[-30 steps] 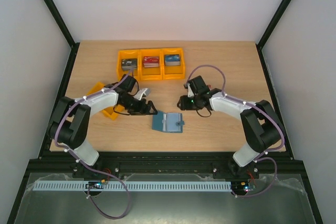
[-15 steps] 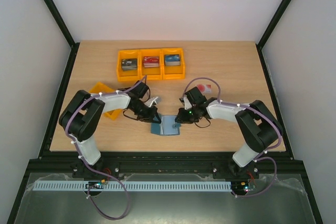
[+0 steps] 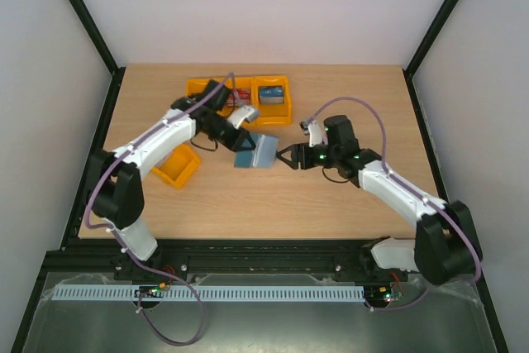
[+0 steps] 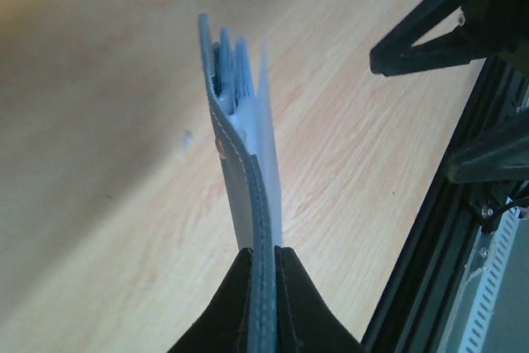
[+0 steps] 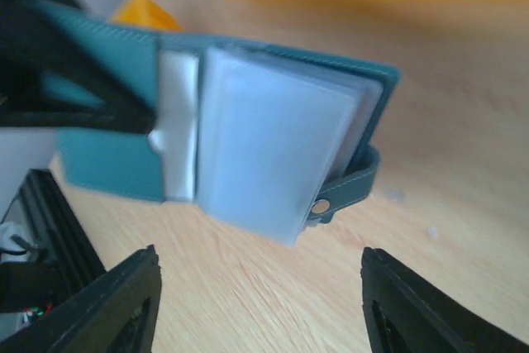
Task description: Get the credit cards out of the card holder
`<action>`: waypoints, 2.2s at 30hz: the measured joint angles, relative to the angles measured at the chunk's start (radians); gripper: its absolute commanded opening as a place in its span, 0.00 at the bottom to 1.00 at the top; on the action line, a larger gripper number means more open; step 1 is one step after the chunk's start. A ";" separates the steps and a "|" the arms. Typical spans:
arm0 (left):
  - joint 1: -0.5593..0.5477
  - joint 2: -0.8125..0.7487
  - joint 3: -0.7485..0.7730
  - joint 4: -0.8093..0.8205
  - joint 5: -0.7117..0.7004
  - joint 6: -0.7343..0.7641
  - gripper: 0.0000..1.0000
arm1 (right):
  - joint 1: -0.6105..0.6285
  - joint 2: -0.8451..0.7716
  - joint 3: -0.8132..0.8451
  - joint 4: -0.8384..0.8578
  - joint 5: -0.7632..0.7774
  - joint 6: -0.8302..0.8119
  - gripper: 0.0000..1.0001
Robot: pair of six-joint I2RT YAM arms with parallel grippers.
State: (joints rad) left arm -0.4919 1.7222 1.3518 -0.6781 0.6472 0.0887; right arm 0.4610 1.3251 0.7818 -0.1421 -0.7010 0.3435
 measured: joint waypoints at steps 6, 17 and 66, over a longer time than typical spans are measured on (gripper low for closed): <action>0.035 -0.081 0.274 -0.215 -0.011 0.162 0.02 | -0.013 -0.166 0.014 0.084 -0.061 -0.110 0.84; 0.010 -0.220 0.563 -0.421 -0.013 0.335 0.02 | -0.032 -0.261 0.111 0.154 -0.128 -0.241 0.93; -0.014 -0.204 0.613 -0.521 0.028 0.427 0.02 | -0.032 -0.193 0.259 0.031 -0.201 -0.335 0.89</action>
State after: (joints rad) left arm -0.5060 1.5185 1.9644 -1.1995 0.6750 0.5159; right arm 0.4294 1.1316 1.0412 -0.1108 -0.9024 0.0090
